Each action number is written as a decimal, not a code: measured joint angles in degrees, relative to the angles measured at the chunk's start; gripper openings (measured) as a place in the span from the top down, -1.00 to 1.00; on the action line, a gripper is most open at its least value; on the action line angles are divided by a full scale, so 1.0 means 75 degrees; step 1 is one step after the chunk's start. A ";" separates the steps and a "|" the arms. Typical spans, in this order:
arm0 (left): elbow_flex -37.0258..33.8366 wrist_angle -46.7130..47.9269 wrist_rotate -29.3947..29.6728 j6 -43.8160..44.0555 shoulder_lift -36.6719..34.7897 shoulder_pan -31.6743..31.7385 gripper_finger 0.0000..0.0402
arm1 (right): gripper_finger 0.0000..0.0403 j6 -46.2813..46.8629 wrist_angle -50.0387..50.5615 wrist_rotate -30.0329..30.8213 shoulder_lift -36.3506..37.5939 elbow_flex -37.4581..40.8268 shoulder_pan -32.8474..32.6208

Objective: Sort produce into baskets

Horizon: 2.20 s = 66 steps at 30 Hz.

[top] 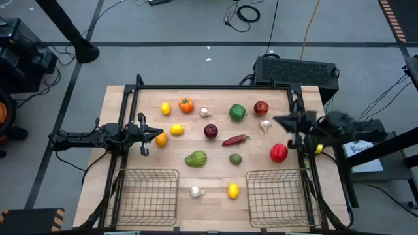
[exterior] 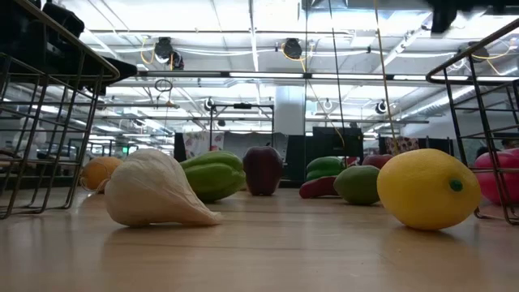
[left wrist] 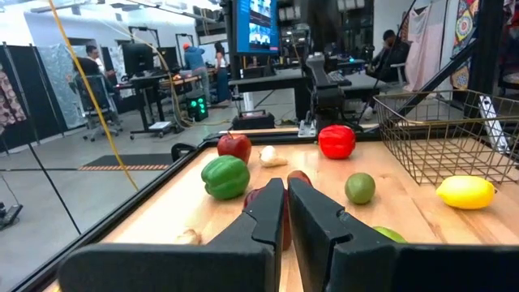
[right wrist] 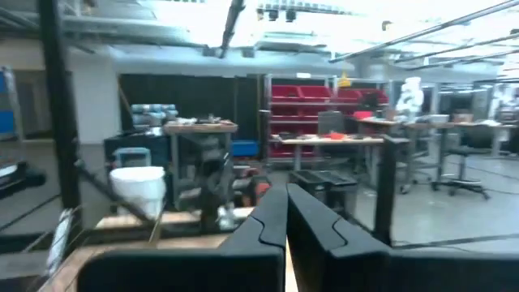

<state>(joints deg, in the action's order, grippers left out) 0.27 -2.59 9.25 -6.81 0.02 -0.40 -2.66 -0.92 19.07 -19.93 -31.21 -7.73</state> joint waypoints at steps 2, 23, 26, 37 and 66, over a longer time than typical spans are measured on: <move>0.0000 0.0000 0.0001 0.0000 -0.0002 0.0000 0.85 | 1.00 -0.0102 0.0540 0.0154 -0.0805 -0.1244 0.0000; 0.0000 0.0000 0.0403 0.0044 -0.0002 0.0000 0.85 | 1.00 0.0730 0.3473 0.0226 -0.6258 -0.4329 0.0044; 0.0000 0.0003 0.0430 0.0041 -0.0002 0.0003 0.85 | 1.00 0.1141 0.2780 0.0233 -0.6283 -0.3564 0.0137; 0.0208 0.0319 0.1417 0.1065 0.0124 0.0002 0.85 | 1.00 0.1468 0.1665 0.0219 -0.6295 -0.3004 0.0638; 0.7624 0.4222 0.2856 0.0902 0.8690 0.0018 0.85 | 1.00 0.0256 0.1059 0.0251 -0.6294 -0.3001 0.0688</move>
<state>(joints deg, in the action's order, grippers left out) 57.45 29.07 30.66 -0.04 65.20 -0.27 -0.74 7.03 20.95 -67.14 -53.71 -2.57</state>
